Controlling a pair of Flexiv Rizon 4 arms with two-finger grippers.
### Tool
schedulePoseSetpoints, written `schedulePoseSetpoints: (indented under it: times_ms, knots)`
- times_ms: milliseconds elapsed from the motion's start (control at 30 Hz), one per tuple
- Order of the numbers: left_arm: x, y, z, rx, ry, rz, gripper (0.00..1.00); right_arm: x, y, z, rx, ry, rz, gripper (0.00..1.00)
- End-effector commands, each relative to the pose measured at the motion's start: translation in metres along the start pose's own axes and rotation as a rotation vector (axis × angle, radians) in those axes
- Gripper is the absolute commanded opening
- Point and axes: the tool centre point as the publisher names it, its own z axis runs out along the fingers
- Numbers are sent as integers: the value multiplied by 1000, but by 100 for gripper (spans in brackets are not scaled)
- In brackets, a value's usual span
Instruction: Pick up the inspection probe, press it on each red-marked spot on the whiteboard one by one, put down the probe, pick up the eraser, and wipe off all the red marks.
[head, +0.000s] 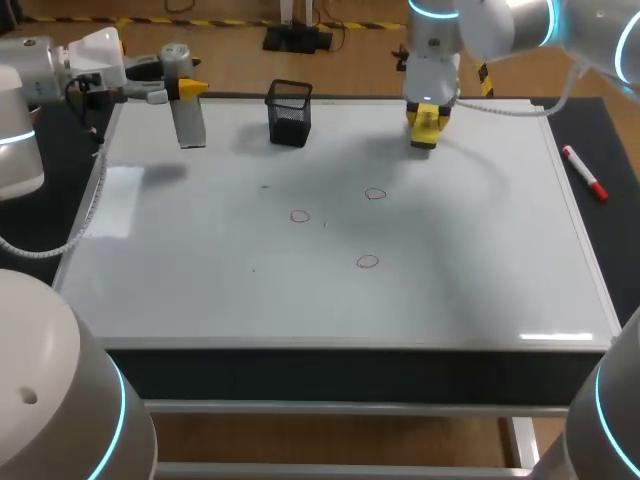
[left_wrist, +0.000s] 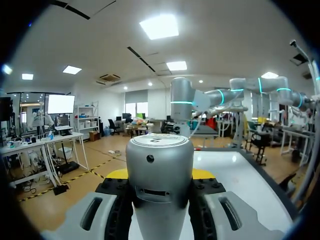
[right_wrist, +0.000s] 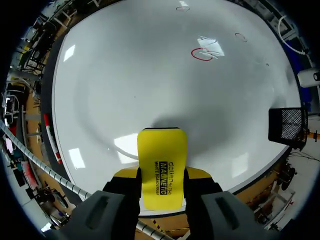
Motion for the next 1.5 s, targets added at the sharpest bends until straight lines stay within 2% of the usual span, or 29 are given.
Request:
schedulePoseSetpoints:
  times_ms: [33,400,600,1067,1500]
  knots:
    - [1,-1,0,1,-2,1,0,40,18,-17,34,-27,41,0]
    - [1,-1,0,1,-2,1,0,115,43,-16,31,-8,205,0]
    - [1,-1,0,1,-2,1,0,141,56,-18,33,-12,262,0]
    - [1,-1,0,1,-2,1,0,171,74,-18,26,-34,346,0]
    - [1,-1,0,1,-2,1,0,171,74,-18,26,-34,346,0]
